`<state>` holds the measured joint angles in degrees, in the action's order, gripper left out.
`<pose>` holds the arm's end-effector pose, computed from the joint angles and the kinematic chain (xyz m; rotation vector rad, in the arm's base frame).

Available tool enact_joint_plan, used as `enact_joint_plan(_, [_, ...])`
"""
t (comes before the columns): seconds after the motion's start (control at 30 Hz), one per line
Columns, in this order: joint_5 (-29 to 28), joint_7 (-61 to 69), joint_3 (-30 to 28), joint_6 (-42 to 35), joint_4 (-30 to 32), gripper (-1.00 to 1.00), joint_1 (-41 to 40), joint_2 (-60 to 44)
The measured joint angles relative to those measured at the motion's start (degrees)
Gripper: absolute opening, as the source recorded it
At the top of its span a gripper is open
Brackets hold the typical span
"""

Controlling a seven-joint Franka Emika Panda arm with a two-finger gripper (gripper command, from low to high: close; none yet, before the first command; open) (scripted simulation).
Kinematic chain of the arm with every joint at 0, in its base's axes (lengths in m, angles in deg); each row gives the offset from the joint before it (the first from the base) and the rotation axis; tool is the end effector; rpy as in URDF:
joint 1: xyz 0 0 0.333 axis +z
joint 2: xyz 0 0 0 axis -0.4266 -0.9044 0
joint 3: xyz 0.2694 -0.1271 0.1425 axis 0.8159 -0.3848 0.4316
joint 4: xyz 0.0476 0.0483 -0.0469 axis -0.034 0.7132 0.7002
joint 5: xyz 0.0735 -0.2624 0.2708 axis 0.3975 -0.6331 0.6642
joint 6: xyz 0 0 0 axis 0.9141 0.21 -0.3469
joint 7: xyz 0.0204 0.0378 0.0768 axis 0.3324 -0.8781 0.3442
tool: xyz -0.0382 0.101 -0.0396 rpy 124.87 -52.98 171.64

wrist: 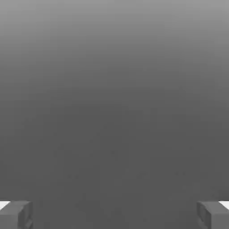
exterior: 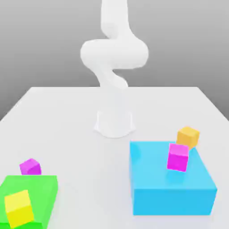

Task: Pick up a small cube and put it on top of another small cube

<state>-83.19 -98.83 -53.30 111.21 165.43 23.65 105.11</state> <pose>0.3677 -0.0312 0.6682 -2.4636 1.1294 -0.9423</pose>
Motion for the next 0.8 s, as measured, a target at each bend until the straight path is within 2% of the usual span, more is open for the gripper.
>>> enact_joint_plan(0.27, [-0.14,2.09,-8.66,9.78,7.73,0.0,-5.26,-16.78])
enact_joint_plan(0.5, [2.07,5.56,-16.18,18.15,14.35,0.0,-9.95,-31.3])
enact_joint_plan(0.7, [7.27,10.9,-20.2,25.18,19.97,0.0,-16.38,-44.22])
enact_joint_plan(0.8, [12.66,15.26,-17.47,29.27,20.38,0.0,-19.55,-50.68])
